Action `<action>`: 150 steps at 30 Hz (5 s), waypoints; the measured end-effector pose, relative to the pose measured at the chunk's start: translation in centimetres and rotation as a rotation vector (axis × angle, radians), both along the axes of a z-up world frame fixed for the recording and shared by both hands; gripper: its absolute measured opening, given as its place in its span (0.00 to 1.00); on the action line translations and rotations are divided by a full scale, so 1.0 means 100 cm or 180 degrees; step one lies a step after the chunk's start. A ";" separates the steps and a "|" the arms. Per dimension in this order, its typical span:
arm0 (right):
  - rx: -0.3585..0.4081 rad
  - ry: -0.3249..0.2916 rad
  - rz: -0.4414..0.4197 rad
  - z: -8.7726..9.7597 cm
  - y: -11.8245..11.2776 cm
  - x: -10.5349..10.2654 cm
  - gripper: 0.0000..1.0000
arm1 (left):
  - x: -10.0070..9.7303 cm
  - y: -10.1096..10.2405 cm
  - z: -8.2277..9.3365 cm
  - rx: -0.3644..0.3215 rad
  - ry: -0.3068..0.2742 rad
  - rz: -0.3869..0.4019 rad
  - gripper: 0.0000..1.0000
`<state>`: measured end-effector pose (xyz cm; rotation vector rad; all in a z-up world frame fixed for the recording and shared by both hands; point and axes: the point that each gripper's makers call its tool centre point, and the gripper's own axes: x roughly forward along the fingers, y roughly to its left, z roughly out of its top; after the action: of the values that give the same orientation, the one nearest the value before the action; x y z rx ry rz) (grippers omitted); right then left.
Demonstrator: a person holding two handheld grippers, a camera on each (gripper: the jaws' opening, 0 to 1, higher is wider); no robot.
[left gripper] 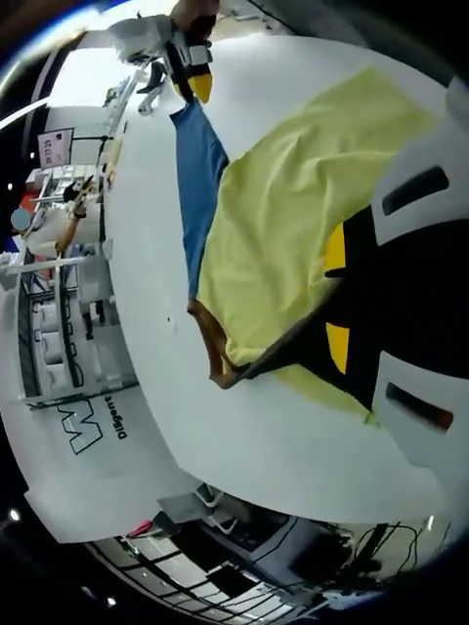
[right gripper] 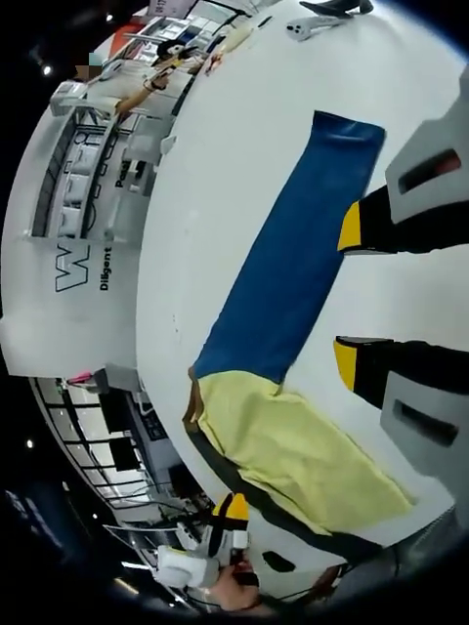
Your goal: Fold the garment on the visible template until the final outline fits inside the template.
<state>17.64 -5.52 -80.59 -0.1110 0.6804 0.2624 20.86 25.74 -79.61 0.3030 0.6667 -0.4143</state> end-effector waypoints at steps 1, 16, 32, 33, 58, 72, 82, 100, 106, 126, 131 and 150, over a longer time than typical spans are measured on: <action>0.0008 -0.0002 0.0019 0.000 0.003 -0.001 0.28 | -0.003 -0.001 0.000 -0.0001 0.0004 0.0006 0.19; 0.0037 0.0126 0.0720 -0.009 0.076 -0.039 0.28 | -0.041 -0.007 -0.010 -0.0108 0.0114 0.0141 0.19; 0.0232 0.0527 0.1510 -0.021 0.144 -0.095 0.26 | -0.065 -0.012 -0.017 -0.0162 0.0262 0.0228 0.19; 0.0222 0.0537 0.1574 -0.022 0.147 -0.098 0.26 | -0.066 -0.013 -0.018 -0.0146 0.0263 0.0220 0.19; -0.0182 0.0760 0.2432 -0.044 0.184 -0.139 0.23 | -0.080 -0.013 -0.036 -0.0035 0.0391 0.0261 0.23; -0.0564 0.0692 0.2580 -0.052 0.178 -0.136 0.11 | -0.083 -0.007 -0.048 -0.0030 0.0497 0.0344 0.03; -0.0509 0.0766 0.2580 -0.051 0.178 -0.140 0.00 | -0.081 -0.001 -0.040 -0.0107 0.0442 0.0434 0.01; -0.0548 0.0997 0.2671 -0.049 0.150 -0.147 0.00 | -0.079 0.022 -0.027 -0.0112 0.0352 0.0622 0.01; -0.0532 0.1066 0.2637 -0.048 0.135 -0.147 0.00 | -0.080 0.027 -0.026 -0.0099 0.0354 0.0662 0.01; -0.0627 0.1201 0.2705 -0.048 0.098 -0.151 0.00 | -0.092 0.045 -0.025 -0.0141 0.0426 0.0815 0.01; -0.0679 0.1249 0.2730 -0.050 0.089 -0.152 0.00 | -0.096 0.049 -0.024 -0.0195 0.0442 0.0908 0.01; -0.0691 0.1393 0.2692 -0.054 0.070 -0.160 0.00 | -0.081 0.077 -0.001 -0.0152 0.0289 0.1053 0.01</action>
<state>1.59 1.51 -85.95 -0.5650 1.0731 1.0463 12.73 33.49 -79.68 0.1250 0.7795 -0.1277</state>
